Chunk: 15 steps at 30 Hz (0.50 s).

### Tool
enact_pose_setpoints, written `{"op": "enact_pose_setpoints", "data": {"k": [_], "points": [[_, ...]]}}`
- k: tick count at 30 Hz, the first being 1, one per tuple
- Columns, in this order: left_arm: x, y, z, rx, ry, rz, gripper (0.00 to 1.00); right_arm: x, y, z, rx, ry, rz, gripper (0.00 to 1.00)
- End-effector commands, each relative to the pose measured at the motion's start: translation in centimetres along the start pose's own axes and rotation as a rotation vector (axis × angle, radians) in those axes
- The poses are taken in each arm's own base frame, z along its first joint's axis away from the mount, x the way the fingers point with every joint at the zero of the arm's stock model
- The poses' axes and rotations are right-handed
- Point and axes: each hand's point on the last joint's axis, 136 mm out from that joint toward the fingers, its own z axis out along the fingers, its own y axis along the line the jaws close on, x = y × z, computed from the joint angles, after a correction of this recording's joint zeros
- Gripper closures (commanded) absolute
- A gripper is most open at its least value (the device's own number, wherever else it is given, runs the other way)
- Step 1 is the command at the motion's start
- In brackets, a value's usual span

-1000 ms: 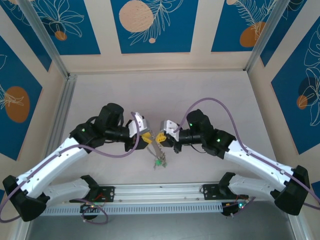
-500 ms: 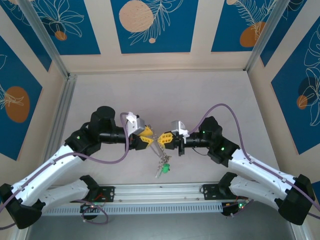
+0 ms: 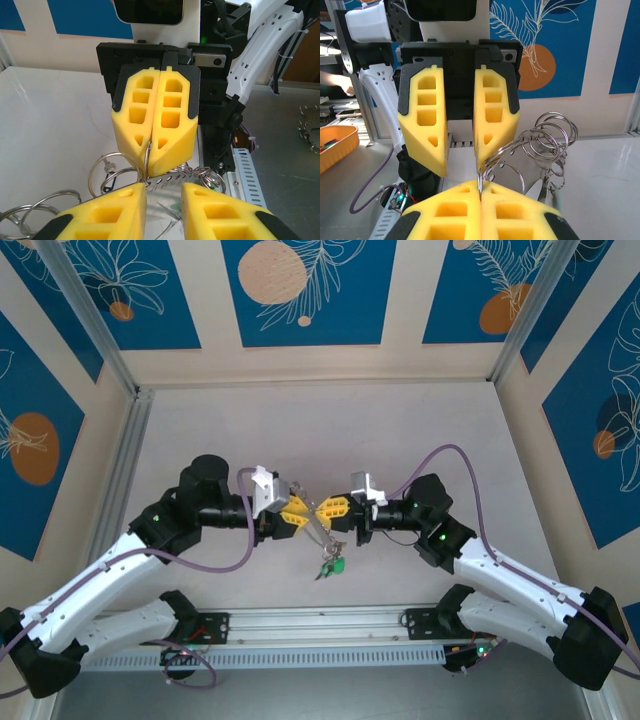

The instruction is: Put the keys on the keyring

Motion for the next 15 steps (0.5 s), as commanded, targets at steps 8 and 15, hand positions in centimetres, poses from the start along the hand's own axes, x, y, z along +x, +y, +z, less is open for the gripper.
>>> {"op": "enact_pose_setpoints", "data": {"k": [8,15], "points": [[-0.4,-0.1,-0.6,-0.048,-0.02,0.056,0.73,-2.0,0.1,-0.4,0.016,-0.063,-0.041,1.0],[-0.6,-0.1,-0.3,-0.046,-0.014,0.079,0.75,-2.1,0.2,-0.2,-0.003,-0.064,-0.04,1.0]]}}
